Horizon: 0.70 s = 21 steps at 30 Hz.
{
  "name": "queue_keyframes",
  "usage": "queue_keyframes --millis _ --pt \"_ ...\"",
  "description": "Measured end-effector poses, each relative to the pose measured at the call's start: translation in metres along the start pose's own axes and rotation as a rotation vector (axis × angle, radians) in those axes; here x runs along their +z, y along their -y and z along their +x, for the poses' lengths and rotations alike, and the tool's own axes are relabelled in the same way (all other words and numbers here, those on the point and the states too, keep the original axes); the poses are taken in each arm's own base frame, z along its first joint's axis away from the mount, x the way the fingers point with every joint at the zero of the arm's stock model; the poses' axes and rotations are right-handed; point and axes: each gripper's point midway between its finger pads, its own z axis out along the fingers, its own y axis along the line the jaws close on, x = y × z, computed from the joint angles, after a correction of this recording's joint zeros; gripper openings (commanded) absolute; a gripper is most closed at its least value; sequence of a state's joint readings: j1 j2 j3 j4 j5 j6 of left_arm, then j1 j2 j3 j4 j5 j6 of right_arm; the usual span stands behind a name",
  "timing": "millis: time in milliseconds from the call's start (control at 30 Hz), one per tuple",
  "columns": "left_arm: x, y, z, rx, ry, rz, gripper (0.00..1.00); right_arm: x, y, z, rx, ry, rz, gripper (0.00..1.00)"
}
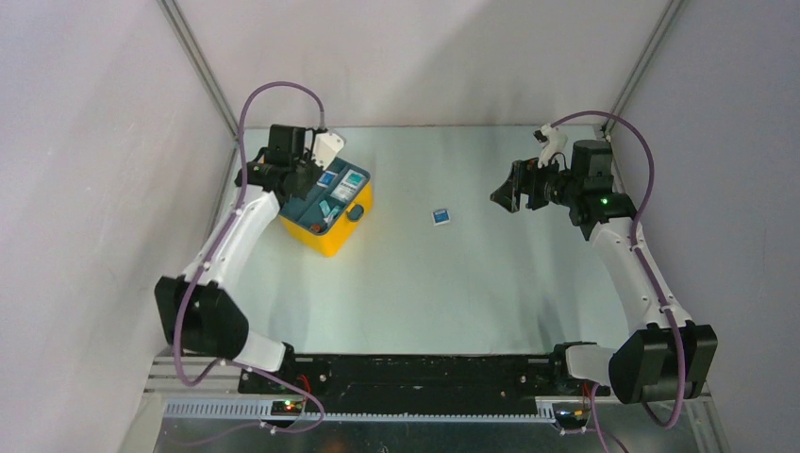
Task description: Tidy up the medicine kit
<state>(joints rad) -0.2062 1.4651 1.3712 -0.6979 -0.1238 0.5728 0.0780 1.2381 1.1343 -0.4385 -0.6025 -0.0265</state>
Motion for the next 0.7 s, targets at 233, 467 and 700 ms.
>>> queue_keyframes --millis 233,467,700 --pt "0.051 0.0 0.013 -0.015 -0.095 0.083 0.1 0.0 0.0 0.0 0.0 0.0 0.0 0.84" --pt "0.073 0.014 0.011 0.002 -0.094 0.163 0.16 0.0 0.001 0.001 0.0 -0.003 0.004 0.84" --pt "0.074 0.014 0.015 0.026 -0.107 0.159 0.41 0.003 0.003 0.001 0.004 -0.005 0.002 0.84"
